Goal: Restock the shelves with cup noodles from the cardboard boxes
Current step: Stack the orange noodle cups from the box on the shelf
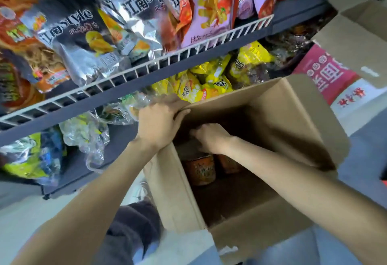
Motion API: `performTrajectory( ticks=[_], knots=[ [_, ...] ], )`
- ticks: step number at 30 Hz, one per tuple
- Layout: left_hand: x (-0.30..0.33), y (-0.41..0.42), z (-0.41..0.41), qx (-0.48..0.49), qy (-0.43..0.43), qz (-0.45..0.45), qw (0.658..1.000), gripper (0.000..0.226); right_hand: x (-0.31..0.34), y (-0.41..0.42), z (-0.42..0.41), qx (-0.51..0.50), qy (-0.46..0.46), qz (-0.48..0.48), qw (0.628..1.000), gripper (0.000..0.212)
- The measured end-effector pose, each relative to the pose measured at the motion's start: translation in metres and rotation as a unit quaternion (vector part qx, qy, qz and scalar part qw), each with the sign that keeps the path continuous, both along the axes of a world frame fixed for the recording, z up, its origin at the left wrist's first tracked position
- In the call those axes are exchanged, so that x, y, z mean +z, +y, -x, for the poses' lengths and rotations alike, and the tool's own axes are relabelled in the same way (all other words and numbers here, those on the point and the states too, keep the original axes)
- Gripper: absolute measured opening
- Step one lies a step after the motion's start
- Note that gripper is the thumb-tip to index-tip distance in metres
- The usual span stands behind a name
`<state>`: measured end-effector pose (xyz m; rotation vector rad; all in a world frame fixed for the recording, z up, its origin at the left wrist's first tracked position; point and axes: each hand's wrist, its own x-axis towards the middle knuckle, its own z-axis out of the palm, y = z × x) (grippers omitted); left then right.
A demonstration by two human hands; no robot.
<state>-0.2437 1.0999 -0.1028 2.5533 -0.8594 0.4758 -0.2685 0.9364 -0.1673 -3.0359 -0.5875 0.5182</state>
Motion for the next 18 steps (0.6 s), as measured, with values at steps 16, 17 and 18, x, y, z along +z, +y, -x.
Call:
performTrajectory(
  ticks=[16, 17, 18],
  knots=[
    [-0.003, -0.007, 0.032, -0.016, -0.022, 0.011, 1.0, 0.016, -0.157, -0.034, 0.017, -0.228, 0.183, -0.015, 0.956, 0.049],
    [-0.003, -0.008, 0.032, -0.018, -0.02, 0.011, 1.0, 0.016, -0.156, -0.031, 0.019, -0.263, 0.189, -0.04, 0.945, 0.054],
    [-0.003, -0.009, 0.033, -0.019, -0.02, 0.01, 1.0, 0.016, -0.157, -0.027, 0.022, -0.302, 0.186, -0.069, 0.932, 0.059]
  ],
)
